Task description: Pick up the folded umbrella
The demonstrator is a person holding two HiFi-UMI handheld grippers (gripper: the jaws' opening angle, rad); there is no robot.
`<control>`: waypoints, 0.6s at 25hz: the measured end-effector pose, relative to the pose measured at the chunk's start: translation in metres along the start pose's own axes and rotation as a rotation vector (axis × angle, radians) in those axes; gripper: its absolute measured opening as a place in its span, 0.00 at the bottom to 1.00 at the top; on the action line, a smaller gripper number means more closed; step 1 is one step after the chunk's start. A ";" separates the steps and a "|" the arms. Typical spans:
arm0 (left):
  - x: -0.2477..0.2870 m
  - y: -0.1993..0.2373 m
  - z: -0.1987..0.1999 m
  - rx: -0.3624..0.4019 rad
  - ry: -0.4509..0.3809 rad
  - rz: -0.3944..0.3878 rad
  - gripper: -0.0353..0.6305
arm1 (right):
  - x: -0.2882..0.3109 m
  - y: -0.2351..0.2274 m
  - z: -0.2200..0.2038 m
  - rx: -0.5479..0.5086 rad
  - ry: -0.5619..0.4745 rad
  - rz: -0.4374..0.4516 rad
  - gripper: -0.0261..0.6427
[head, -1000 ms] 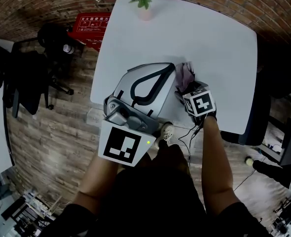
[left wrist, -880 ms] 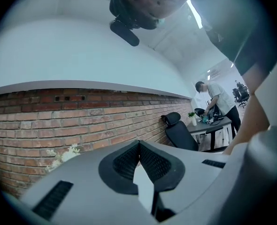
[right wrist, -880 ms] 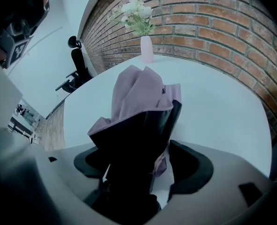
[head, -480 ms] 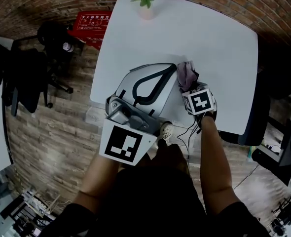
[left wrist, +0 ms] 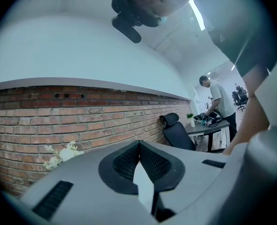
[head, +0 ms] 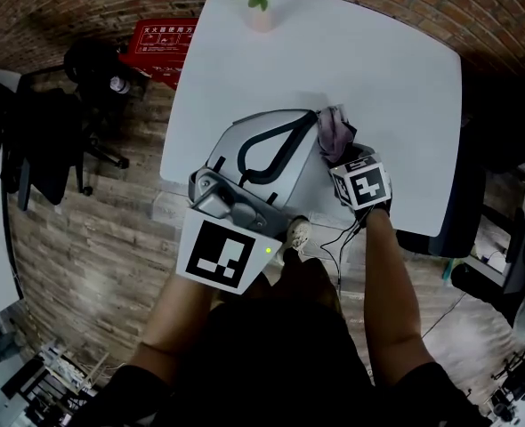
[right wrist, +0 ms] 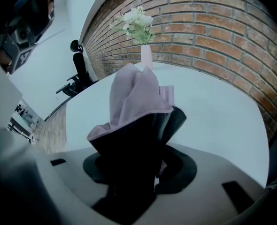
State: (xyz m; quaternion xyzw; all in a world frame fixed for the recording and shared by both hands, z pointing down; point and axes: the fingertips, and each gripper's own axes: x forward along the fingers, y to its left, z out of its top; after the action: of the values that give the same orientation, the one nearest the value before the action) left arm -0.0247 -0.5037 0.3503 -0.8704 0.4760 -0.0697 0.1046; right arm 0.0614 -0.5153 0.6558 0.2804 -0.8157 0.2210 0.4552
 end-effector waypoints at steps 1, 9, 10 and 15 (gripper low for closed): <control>0.000 -0.001 0.000 -0.004 -0.002 -0.001 0.07 | -0.002 0.000 0.001 0.004 -0.011 0.002 0.37; -0.001 -0.005 0.003 -0.018 -0.004 -0.013 0.07 | -0.030 -0.001 0.012 0.026 -0.100 -0.012 0.37; -0.001 -0.006 0.004 -0.017 -0.004 -0.015 0.07 | -0.034 -0.001 0.015 0.033 -0.114 -0.013 0.37; -0.003 -0.009 0.009 -0.004 -0.007 -0.027 0.07 | -0.059 -0.006 0.030 0.052 -0.193 -0.038 0.37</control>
State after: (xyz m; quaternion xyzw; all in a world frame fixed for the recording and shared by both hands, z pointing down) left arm -0.0165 -0.4955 0.3438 -0.8773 0.4638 -0.0670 0.1035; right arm 0.0717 -0.5229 0.5904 0.3272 -0.8444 0.2054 0.3711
